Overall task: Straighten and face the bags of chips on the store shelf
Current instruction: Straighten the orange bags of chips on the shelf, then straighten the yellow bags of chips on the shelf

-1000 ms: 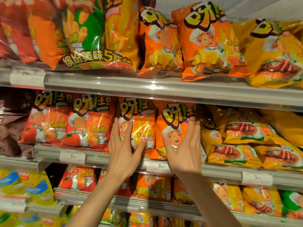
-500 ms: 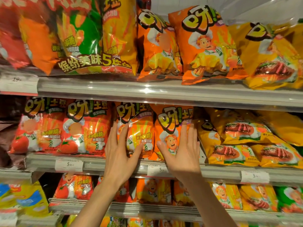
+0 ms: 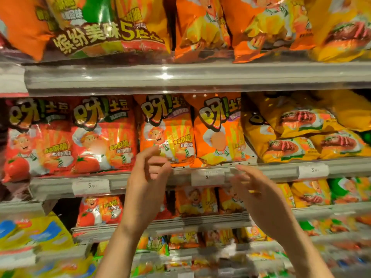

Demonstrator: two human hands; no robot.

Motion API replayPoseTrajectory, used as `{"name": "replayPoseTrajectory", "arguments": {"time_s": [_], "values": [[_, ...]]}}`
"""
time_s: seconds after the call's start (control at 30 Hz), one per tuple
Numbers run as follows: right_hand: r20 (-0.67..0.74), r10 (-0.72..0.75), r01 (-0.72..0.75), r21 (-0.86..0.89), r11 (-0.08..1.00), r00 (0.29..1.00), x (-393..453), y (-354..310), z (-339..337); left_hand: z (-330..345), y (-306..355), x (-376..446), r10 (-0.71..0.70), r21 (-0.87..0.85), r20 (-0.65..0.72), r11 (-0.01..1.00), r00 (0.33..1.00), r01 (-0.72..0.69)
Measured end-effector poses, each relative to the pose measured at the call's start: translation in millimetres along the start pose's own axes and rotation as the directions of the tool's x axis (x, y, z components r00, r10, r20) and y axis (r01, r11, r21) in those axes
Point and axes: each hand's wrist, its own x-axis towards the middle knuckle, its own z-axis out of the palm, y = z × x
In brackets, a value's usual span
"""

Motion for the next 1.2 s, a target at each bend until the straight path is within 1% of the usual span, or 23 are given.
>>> {"name": "replayPoseTrajectory", "arguments": {"time_s": [0.1,0.2,0.27,0.33,0.43,0.57,0.63,0.73,0.8,0.87,0.97,1.0,1.07,1.13,1.2], "values": [[0.086,0.088,-0.091,0.033,0.995,0.992,-15.6,18.1,-13.1,12.2,-7.2,-15.8,-0.075,-0.044,0.024,0.996,0.997,0.076],[0.054,0.106,-0.11,0.059,0.992,0.993,-19.5,33.8,-36.0,30.2,-7.9,-28.6,-0.128,-0.032,0.024,0.991,0.991,0.129],[0.049,0.11,-0.112,0.042,0.993,0.993,-16.8,45.5,-55.4,46.2,-5.4,-35.7,-0.141,-0.017,-0.007,0.99,0.99,0.141],[0.081,0.113,-0.118,0.062,0.991,0.99,-11.1,57.4,-77.8,67.4,-1.4,-42.3,-0.146,-0.003,-0.076,0.989,0.986,0.146],[0.13,0.081,-0.092,0.086,0.992,0.988,0.1,76.4,-116.7,111.6,10.3,-50.7,-0.133,0.018,-0.152,0.99,0.979,0.138],[0.134,0.013,-0.021,0.062,0.998,0.991,19.4,95.8,-164.6,172.2,34.4,-54.9,-0.115,0.029,-0.165,0.992,0.98,0.121],[0.14,-0.015,0.009,0.043,0.999,0.99,29.7,100.8,-183.5,192.9,44.9,-53.6,-0.118,0.01,-0.181,0.992,0.976,0.122],[0.131,-0.033,0.028,0.04,0.999,0.991,44.0,103.8,-203.4,213.6,59.1,-44.2,-0.124,0.037,-0.209,0.99,0.97,0.134],[0.128,-0.055,0.052,0.029,0.998,0.99,53.4,102.5,-211.8,225.7,68.1,-32.3,-0.127,0.028,-0.201,0.99,0.971,0.135],[0.118,-0.075,0.072,0.028,0.997,0.99,62.9,99.0,-218.4,238.5,75.5,-18.3,-0.11,0.051,-0.162,0.992,0.981,0.12],[0.065,-0.103,0.1,0.048,0.994,0.993,73.7,93.7,-221.8,254.8,81.9,2.8,-0.061,0.133,-0.098,0.988,0.993,0.074],[0.01,-0.11,0.109,0.058,0.992,0.994,75.9,91.5,-221.2,258.7,82.9,9.9,-0.052,0.164,-0.079,0.984,0.996,0.064],[-0.153,-0.122,0.129,0.041,0.991,0.981,81.4,85.8,-219.9,265.1,85.2,25.6,-0.053,0.235,-0.034,0.97,0.998,0.059],[-0.258,-0.144,0.134,-0.056,0.989,0.955,88.0,78.4,-218.5,270.8,85.9,41.1,-0.069,0.309,0.031,0.95,0.997,0.056],[-0.281,-0.133,0.084,-0.178,0.98,0.951,97.4,74.1,-216.1,276.9,83.5,55.0,-0.089,0.369,0.087,0.928,0.992,0.051]]}}
